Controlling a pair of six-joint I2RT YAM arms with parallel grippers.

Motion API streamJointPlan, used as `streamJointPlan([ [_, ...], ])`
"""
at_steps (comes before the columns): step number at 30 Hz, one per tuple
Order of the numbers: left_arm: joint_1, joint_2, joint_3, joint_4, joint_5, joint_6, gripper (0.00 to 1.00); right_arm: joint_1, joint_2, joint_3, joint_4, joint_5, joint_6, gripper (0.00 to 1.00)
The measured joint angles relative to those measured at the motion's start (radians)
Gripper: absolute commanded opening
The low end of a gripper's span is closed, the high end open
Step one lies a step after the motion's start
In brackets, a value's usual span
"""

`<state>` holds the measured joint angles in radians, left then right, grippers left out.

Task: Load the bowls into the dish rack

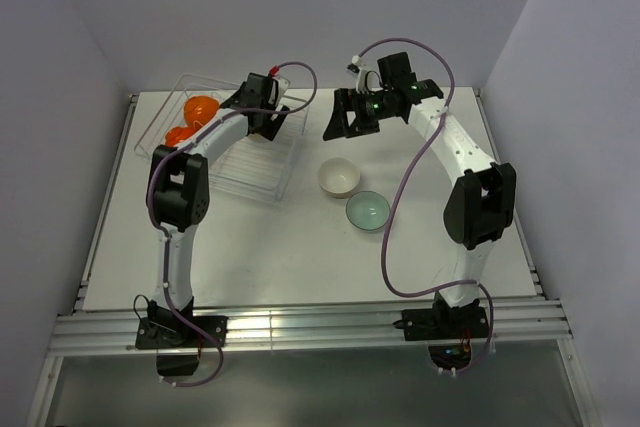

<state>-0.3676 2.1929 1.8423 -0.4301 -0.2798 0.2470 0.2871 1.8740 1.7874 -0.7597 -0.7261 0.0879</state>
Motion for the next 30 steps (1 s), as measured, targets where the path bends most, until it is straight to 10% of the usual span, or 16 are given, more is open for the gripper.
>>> streamJointPlan([
  [30, -0.015, 0.009, 0.009, -0.015, 0.011, 0.066, 1.00, -0.013, 0.000, 0.000, -0.029, 0.001, -0.027, 0.98],
])
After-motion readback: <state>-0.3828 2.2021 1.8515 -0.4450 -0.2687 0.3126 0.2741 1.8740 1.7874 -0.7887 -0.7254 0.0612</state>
